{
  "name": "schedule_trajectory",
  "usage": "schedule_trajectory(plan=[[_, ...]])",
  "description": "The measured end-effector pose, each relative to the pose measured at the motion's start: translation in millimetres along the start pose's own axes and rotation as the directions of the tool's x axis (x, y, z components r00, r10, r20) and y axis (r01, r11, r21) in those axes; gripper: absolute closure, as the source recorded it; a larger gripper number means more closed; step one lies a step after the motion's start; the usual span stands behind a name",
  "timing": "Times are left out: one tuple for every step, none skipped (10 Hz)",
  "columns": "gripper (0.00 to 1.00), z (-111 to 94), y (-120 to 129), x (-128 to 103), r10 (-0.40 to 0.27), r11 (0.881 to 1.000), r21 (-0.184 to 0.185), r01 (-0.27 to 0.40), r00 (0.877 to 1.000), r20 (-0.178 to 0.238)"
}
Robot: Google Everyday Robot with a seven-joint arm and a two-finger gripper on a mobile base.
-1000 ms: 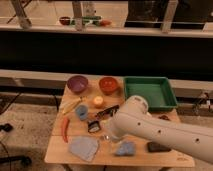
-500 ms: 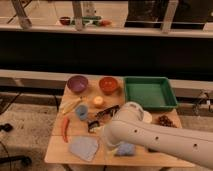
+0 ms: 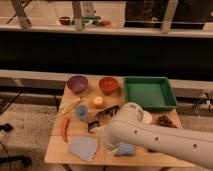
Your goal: Wipe tray with towel
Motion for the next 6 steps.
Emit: schedule_trajectory(plan=[[0.20,7.1,-4.7,-8.4,-0.011,1.000,0.001,0.011,1.000,0.008],[0.20,14.4,-9.0,-16.1,-0.021,1.000,0.000,0.021,1.000,0.017],[0.20,26.9,-16.1,-27.4,-0.038,0.999,-0.005,0.038,0.999,0.036],[0.20,34.9,-20.9,-33.0,-0.046,0.999,-0.007,0.047,0.998,0.053],[0.20,41.5,-24.0,-34.5,-0.050,0.999,-0.008,0.050,0.996,0.069],[0.20,47.0,-24.1,-35.2,-0.055,0.998,-0.012,0.056,0.995,0.081]])
